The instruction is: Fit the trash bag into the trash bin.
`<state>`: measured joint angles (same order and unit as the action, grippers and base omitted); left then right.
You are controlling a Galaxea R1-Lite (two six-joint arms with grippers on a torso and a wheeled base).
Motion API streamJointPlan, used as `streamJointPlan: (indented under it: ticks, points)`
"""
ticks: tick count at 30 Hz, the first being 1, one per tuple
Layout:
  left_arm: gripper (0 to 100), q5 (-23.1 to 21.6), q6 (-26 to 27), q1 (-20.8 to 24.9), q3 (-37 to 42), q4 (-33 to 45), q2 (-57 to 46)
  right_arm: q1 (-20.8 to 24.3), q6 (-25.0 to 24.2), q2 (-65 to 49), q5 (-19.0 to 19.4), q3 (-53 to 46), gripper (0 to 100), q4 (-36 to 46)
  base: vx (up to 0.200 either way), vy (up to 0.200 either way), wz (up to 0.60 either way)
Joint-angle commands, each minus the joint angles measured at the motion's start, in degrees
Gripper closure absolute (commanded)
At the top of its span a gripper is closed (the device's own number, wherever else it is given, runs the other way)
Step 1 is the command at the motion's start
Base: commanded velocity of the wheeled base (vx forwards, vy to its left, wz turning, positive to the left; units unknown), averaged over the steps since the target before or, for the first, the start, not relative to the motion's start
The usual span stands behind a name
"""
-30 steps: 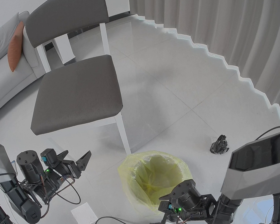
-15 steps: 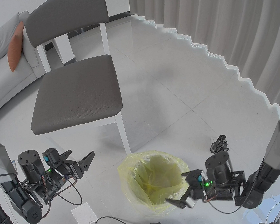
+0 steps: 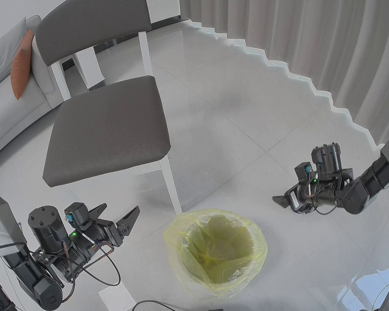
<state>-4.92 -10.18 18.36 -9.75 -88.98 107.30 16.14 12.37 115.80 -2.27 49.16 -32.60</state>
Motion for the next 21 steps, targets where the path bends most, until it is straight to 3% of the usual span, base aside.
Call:
streamJointPlan:
  ticks: [1, 7, 12, 21]
  points:
    - [0, 0.1, 0.0, 1.2, -0.5, -0.9, 0.3, -8.9, 2.0, 11.6, -2.7, 12.7, 0, 5.7, 0.000, 0.000, 0.00]
    - [0, 0.3, 0.0, 0.8, -0.5, -0.9, 0.3, -14.6, 2.7, 20.5, -2.7, 25.7, 0, 9.5, 0.000, 0.000, 0.00]
    - [0, 1.0, 0.0, 0.6, -0.8, -0.9, 0.5, -18.9, 5.9, 25.6, -2.7, 32.0, 0, 10.0, 0.000, 0.000, 0.00]
    - [0, 4.1, -0.1, 1.3, -1.9, -1.0, 1.9, -20.2, 6.2, 36.8, -1.9, 40.7, 0, 9.9, 0.000, 0.000, 0.00]
